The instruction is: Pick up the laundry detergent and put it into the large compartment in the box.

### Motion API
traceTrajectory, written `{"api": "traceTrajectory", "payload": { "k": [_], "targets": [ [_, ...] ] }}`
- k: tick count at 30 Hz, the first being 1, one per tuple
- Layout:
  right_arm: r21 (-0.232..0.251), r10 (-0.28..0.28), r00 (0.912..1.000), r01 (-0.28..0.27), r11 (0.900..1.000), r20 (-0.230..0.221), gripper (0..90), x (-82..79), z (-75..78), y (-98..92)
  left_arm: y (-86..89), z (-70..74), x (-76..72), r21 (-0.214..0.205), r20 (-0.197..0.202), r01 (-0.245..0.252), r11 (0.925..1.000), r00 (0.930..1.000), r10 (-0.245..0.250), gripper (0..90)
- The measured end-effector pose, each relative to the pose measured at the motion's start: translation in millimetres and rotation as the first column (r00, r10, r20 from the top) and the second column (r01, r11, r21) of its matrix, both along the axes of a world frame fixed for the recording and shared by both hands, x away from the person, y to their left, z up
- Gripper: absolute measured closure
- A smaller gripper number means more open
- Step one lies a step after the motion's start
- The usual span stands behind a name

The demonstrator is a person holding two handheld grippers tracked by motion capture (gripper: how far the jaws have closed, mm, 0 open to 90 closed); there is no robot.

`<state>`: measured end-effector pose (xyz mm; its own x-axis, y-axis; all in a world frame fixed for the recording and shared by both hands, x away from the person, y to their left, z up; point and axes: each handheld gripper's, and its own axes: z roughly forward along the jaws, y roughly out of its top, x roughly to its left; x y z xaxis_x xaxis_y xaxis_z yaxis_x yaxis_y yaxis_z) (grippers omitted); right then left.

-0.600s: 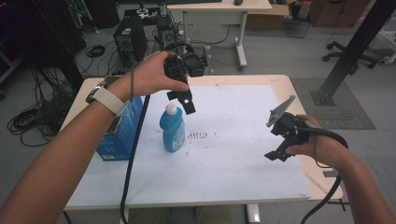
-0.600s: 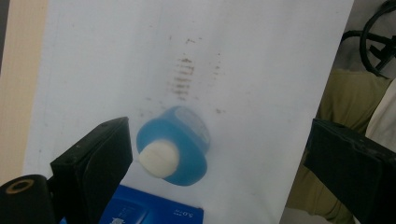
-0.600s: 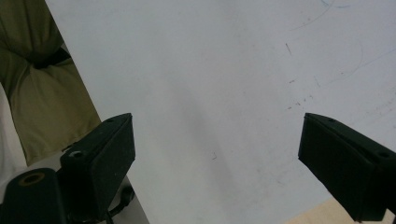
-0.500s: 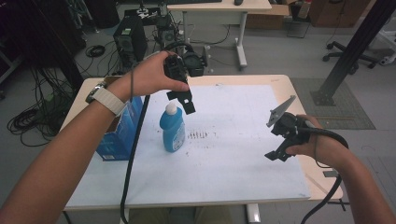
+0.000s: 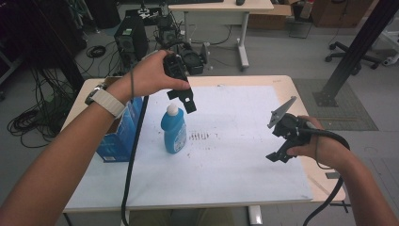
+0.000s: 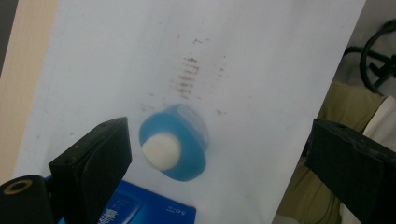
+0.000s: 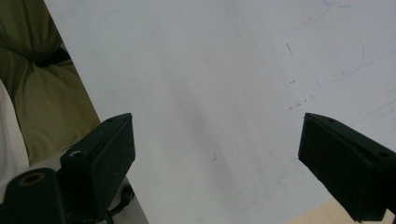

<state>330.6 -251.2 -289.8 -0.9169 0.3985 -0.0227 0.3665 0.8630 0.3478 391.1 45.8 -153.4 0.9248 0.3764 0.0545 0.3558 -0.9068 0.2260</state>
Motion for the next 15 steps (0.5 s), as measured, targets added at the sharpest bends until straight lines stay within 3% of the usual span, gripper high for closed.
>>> {"api": "traceTrajectory", "payload": {
  "k": [7,15],
  "targets": [
    [0.000,0.000,1.0000,0.000,1.0000,0.003,11.0,0.1,0.6,0.1,3.6,4.2,1.6,0.004,0.001,-0.085,0.9964,0.9964,0.085,6.8],
    [0.003,0.000,1.0000,0.000,1.0000,-0.002,11.0,-0.7,-1.0,-0.7,8.4,7.7,5.4,-0.008,0.015,-0.197,0.9805,0.9804,0.197,7.2]
  ]
}}
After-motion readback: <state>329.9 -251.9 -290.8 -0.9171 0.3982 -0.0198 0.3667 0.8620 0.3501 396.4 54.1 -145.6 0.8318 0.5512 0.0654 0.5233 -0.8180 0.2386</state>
